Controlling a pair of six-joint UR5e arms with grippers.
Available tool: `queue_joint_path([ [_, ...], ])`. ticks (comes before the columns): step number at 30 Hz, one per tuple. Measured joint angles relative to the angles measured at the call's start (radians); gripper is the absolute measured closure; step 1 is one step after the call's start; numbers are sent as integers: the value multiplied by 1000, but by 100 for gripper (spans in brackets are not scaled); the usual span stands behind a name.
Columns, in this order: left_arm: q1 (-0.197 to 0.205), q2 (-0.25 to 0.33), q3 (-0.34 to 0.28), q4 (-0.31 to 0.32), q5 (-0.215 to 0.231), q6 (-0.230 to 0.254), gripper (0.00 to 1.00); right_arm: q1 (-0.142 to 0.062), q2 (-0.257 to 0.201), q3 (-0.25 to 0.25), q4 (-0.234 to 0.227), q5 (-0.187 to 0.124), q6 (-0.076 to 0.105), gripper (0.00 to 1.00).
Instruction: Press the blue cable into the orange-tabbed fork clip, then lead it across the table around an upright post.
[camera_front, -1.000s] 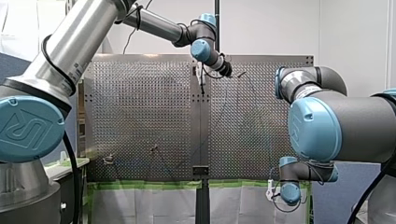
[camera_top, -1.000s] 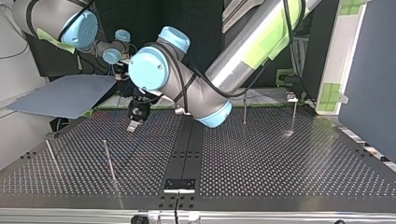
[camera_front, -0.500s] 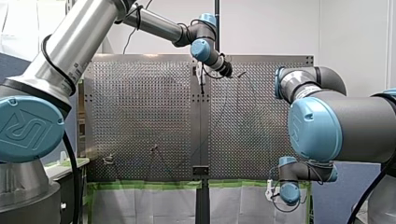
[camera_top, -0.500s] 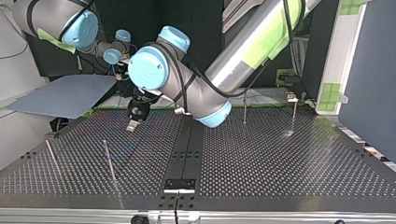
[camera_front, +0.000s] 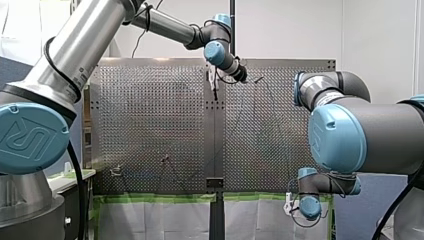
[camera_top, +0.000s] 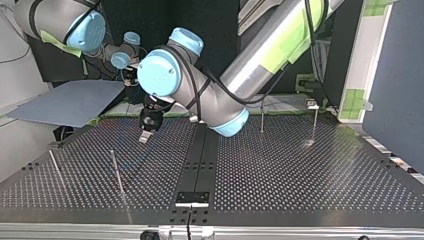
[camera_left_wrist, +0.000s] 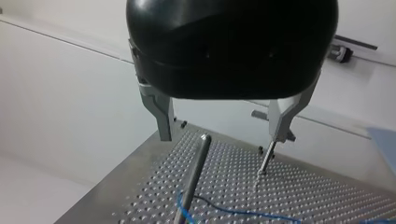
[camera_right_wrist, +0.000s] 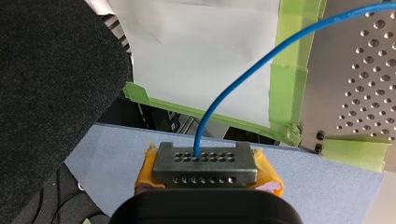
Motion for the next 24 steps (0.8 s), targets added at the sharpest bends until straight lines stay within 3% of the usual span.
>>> queue_joint_path([
  [10, -1, 7, 0, -7, -77, -2, 0, 2, 0, 0, -1, 0, 1, 100],
  [24, -2, 7, 0, -17, -87, -2, 0, 4, 0, 0, -2, 0, 2, 100],
])
